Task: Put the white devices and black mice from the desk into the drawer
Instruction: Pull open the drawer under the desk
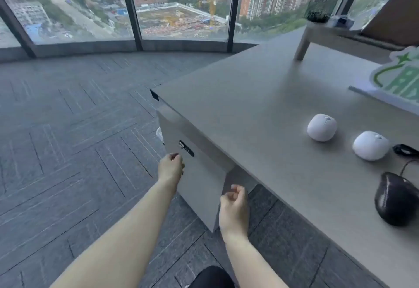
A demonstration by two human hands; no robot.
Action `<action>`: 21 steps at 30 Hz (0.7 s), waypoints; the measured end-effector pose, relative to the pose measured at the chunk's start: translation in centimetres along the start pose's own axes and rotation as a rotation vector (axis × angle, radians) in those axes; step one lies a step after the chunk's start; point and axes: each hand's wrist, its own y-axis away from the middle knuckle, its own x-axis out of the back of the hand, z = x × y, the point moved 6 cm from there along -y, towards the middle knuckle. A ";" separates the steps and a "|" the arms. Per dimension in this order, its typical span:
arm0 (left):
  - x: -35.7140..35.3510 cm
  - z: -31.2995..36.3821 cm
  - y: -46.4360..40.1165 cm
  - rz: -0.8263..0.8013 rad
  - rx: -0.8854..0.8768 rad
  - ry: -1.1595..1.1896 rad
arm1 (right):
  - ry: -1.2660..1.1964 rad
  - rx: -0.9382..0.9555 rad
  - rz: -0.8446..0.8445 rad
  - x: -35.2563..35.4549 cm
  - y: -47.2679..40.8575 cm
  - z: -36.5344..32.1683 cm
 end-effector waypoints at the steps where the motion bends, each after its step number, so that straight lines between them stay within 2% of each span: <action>1: -0.5 -0.2 -0.3 -0.004 0.020 0.038 | -0.006 -0.006 0.007 0.0 -0.3 0.2; 6: -3.0 -0.7 -2.4 -0.004 0.154 0.280 | 0.016 0.004 -0.036 -1.5 -1.9 0.6; 15: -3.2 -1.0 -6.3 0.082 0.175 0.300 | 0.050 0.033 0.085 -1.6 -3.0 0.5; 21: -1.7 -1.2 -4.9 0.163 0.158 0.354 | 0.151 0.104 -0.006 -1.0 -1.8 0.0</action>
